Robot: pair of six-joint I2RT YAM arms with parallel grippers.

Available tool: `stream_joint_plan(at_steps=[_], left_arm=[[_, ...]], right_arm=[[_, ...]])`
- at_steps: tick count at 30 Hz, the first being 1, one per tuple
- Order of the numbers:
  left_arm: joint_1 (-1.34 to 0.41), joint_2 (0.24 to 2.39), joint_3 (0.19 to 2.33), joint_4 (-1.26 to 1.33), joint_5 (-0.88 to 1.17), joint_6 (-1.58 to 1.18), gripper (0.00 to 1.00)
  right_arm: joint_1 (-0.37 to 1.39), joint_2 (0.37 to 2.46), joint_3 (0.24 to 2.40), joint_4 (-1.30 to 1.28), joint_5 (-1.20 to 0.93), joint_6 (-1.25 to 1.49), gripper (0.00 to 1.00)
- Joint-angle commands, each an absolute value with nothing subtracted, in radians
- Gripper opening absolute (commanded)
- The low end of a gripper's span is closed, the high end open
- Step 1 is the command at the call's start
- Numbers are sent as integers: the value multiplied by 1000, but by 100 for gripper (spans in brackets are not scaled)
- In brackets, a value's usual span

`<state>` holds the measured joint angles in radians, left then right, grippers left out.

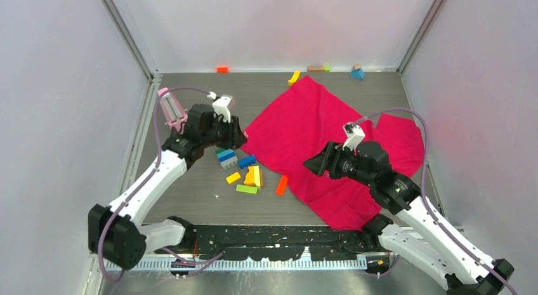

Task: Pin the brooch onto the clothing

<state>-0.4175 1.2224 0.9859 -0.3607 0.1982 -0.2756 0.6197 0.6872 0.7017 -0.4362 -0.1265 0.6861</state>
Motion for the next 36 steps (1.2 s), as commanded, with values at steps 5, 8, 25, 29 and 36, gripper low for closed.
stream_joint_plan(at_steps=[5,8,25,29,36], left_arm=[[-426,1058,849,-301,776,-332,27],[-431,1077,853,-291,938,-361,27],[-515,1099,765,155,1305,-739,23],[-517,1100,765,158,1288,-739,22],[-516,1121,768,158,1276,-740,21]], right_arm=[[617,747,713,-276,-275,796,66],[625,813,685,-122,-393,890,63],[764,779,625,212,-599,629,66],[787,787,637,182,-569,623,55],[896,817,608,265,-417,641,50]])
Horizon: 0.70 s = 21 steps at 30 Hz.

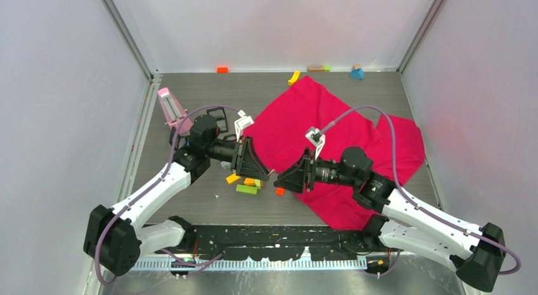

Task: Pin the brooch onto the clothing

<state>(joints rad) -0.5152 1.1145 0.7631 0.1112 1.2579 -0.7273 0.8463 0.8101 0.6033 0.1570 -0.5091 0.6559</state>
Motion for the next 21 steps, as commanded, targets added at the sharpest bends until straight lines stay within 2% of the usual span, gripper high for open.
stream_joint_plan(at_steps=[1,8,21], left_arm=[[-516,1120,769,158,1273,-739,21],[-515,1124,768,156,1249,-735,21],[-515,1129,769,160,1247,-737,21]], right_arm=[[904,821,602,286,-387,643,50],[947,861,574,338,-281,640,44],[982,901,542,414,-231,643,33]])
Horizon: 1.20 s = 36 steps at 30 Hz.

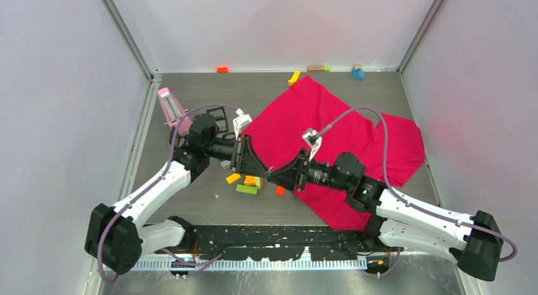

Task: Pin the brooch onto the clothing

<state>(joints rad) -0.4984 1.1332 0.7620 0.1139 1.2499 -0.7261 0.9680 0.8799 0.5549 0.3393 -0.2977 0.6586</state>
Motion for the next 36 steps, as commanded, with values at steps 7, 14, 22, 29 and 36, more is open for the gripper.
stream_joint_plan(at_steps=[7,14,22,29,36], left_arm=[[-513,1115,767,164,1244,-736,20],[-511,1114,764,160,1256,-736,20],[-551,1138,768,145,1328,-746,20],[-584,1145,772,140,1365,-746,19],[-623,1152,772,137,1386,-746,18]], right_arm=[[982,819,518,332,-150,602,31],[982,694,527,186,-124,544,47],[983,658,654,-20,-287,319,60],[982,728,738,-43,-407,210,69],[982,813,779,-37,-495,182,64]])
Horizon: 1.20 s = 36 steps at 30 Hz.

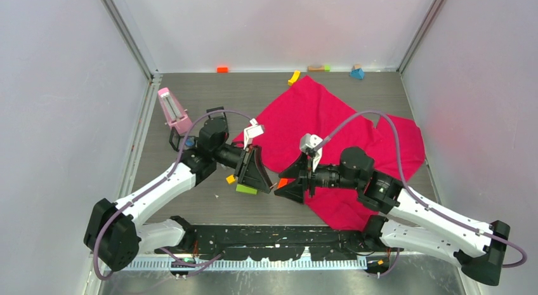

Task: Pin the brooch onto the clothing

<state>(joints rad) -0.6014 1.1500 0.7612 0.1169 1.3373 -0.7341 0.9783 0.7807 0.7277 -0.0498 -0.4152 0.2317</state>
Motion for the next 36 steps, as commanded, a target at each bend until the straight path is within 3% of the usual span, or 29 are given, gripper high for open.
stream_joint_plan(at_steps=[1,8,16,20,24,25,29,33,36], left_arm=[[-624,1151,773,137,1388,-746,18],[-632,1148,772,137,1393,-746,18],[-648,1158,773,133,1402,-746,17],[-650,1159,773,132,1403,-746,16],[-650,1166,774,126,1392,-740,17],[-649,1168,777,117,1389,-735,19],[-648,1173,807,-8,1356,-631,32],[-641,1168,875,-291,1292,-425,71],[-639,1150,908,-401,1176,-312,82]], right_arm=[[982,817,784,-34,-504,181,63],[982,828,788,-28,-546,187,49],[982,853,797,-17,-572,202,45],[982,871,808,-22,-591,205,32],[982,870,804,-21,-582,208,10],[982,868,802,-20,-572,210,4],[982,856,783,-31,-525,221,1],[981,826,746,-61,-452,241,1],[982,793,725,-94,-384,259,1]])
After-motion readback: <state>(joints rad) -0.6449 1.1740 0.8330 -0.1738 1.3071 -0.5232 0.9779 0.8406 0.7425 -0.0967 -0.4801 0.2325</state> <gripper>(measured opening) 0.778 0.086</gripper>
